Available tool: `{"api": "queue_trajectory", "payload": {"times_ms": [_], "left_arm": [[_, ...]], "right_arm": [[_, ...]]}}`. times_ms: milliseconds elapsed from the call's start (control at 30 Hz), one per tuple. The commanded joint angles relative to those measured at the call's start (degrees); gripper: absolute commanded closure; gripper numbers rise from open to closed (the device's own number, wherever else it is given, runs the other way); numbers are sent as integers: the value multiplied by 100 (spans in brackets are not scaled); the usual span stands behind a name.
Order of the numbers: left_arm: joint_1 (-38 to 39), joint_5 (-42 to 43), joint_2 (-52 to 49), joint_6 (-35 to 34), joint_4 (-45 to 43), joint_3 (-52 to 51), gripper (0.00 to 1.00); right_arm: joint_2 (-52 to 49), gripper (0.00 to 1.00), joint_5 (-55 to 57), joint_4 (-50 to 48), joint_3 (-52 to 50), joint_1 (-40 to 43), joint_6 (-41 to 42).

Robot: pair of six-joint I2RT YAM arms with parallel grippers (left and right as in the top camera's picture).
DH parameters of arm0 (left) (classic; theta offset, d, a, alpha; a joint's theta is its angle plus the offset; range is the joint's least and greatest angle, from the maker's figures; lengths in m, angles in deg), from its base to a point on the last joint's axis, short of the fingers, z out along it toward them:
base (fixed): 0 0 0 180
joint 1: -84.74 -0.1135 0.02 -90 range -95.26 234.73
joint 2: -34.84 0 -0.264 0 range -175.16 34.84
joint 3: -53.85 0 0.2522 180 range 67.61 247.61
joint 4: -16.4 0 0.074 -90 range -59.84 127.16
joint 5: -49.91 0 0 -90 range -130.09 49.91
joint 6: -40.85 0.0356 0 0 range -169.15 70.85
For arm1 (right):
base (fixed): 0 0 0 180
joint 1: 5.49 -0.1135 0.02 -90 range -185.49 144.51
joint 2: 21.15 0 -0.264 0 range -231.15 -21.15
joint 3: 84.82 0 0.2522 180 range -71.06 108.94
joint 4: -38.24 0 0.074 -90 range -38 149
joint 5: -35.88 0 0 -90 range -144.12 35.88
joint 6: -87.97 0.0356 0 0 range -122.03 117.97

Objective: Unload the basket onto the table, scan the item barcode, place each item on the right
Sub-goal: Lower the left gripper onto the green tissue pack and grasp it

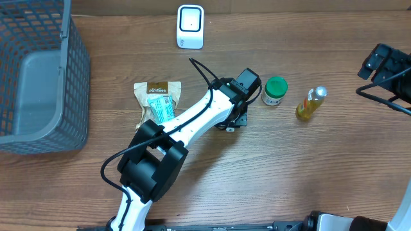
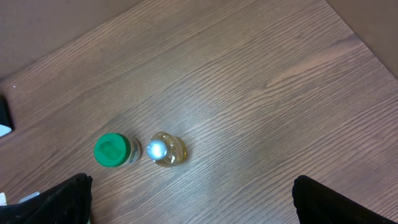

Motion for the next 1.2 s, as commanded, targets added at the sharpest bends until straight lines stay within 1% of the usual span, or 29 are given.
{"api": "queue_trajectory", "payload": {"times_ms": [0,100,200,400,433,500,600,700,800,900,967,1167], "left_arm": [[39,-76,90,-59,-20,-20,68],[39,-79,90,-55,-20,-20,69],[39,-79,90,-57,-22,-20,67],[39,-79,90,-55,-17,-20,66],[39,-79,90,-55,-20,-20,64],[39,-79,90,-52,-20,-20,54],[39,-81,90,-33,-20,-20,42],[33,-81,90,-2,-22,-17,37],[-24,-76,90,431,-35,11,34],[-116,-35,92,669,103,129,33],[-186,-35,92,688,271,289,34],[-374,59,92,826,868,1156,35]], "right_arm": [[4,0,13,-15,9,13,-24],[4,0,13,-15,9,13,-24],[4,0,13,-15,9,13,-24],[4,0,13,-15,9,13,-24],[4,0,13,-17,9,13,-24],[4,0,13,-15,9,13,-24],[4,0,13,-17,9,13,-24],[4,0,13,-17,9,13,-24],[4,0,13,-17,9,13,-24],[4,0,13,-15,9,13,-24],[4,0,13,-15,9,13,-24],[4,0,13,-17,9,13,-24]]}}
